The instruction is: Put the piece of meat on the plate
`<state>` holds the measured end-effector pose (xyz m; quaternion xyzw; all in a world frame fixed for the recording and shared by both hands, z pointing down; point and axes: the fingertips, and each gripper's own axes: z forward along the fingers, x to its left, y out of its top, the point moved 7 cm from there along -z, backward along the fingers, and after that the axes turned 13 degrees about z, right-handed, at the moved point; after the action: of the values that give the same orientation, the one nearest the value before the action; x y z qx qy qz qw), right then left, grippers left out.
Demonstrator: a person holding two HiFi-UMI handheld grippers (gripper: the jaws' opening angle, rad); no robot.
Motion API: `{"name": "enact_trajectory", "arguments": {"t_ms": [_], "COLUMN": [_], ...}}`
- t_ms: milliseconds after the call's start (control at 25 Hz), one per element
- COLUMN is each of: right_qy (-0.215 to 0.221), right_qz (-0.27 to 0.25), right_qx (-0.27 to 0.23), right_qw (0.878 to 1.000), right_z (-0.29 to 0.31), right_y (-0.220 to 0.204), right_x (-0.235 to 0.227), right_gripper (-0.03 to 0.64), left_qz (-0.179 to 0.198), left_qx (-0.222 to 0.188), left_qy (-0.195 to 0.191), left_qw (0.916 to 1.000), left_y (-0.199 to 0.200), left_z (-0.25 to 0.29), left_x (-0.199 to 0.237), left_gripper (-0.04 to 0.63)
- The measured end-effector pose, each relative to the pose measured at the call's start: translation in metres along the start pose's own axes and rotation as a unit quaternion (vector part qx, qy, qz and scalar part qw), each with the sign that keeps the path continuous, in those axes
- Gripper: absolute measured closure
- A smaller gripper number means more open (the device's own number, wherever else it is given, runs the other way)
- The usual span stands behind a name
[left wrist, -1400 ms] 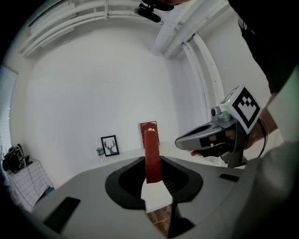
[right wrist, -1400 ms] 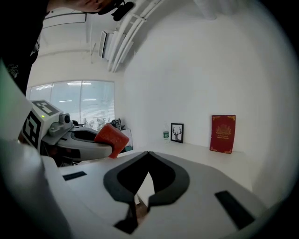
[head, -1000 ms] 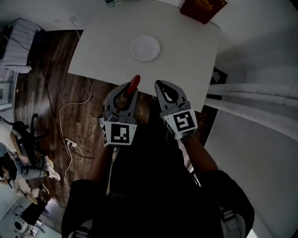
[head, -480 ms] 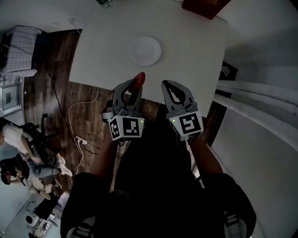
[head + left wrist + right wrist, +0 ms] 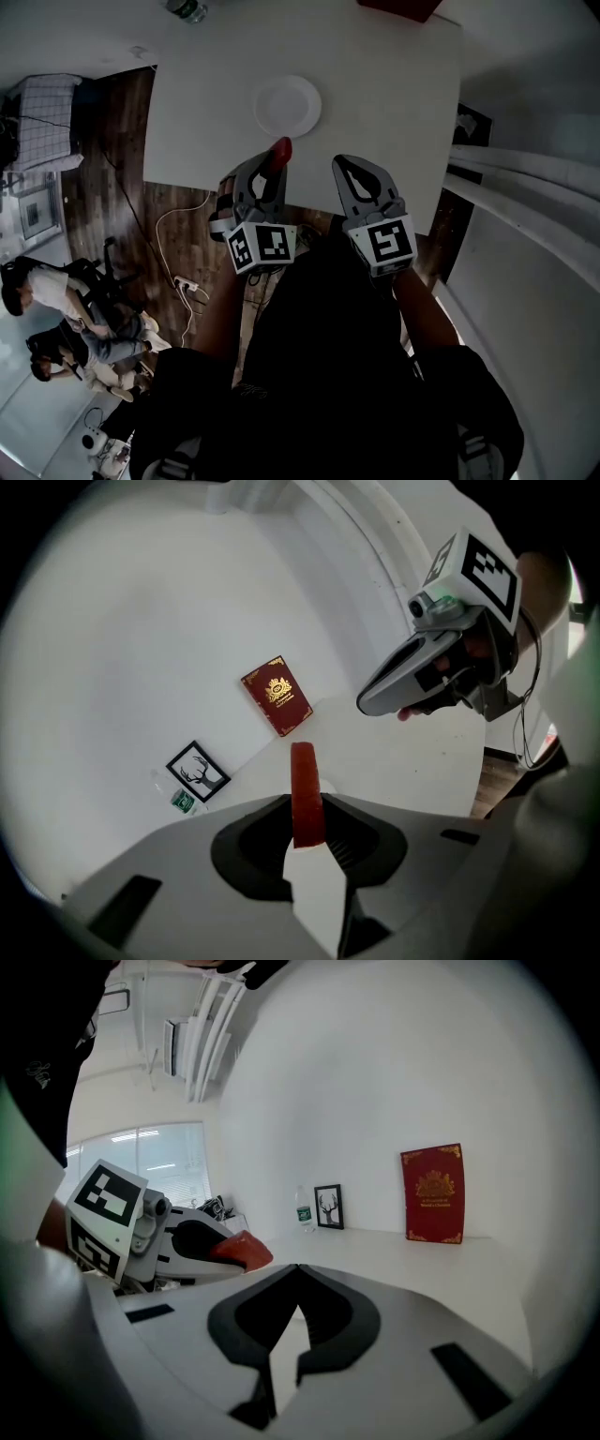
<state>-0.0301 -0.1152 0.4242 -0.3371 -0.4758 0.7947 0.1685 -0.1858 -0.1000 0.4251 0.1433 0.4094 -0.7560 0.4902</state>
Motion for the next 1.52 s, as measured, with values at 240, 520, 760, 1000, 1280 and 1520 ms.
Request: {"name": "enact_trajectory", "arguments": {"t_ms": [240,520,760,1000,1280,1520], "right_qy": [-0.022,-0.032,-0.033,-0.032,-0.028,-0.030], "right_qz": [0.005,0.020,0.019,0.012,0.014,0.013], "right_qx": [-0.006,-0.014,0.000,0.012,0.014,0.020], "right_qw": [1.000,0.999,0.999,0.999,0.999,0.999], "right_z": [0.008,0.009,0.020,0.036,0.049,0.053], "right_y": [-0.004,0.004,0.009,0.014,0.018,0.017], "right_x": [-0.020,-0.036,-0.046,-0.058,-0.068,-0.072], "right_gripper": [0.597,0.595,0.597,0.597,0.597,0.597], "left_qz": [0.057,0.096,0.161,0.179,0.196,0.207], "left_qx": [0.027,0.054,0.080,0.098,0.121,0.127], "left_qy": [-0.006,-0.011,-0.006,-0.016,-0.026,-0.040], "left_qw": [0.9980,0.9938,0.9837,0.9788,0.9727,0.9692], "left_y": [-0.001,-0.005,-0.010,-0.020,-0.030,-0.037], "left_z": [0.020,0.048,0.073,0.100,0.125,0.136], "left_x": [-0.003,0.003,0.006,0.009,0.011,0.010], "left_gripper": [0.506,0.506,0.508,0.506,0.506,0.506]}}
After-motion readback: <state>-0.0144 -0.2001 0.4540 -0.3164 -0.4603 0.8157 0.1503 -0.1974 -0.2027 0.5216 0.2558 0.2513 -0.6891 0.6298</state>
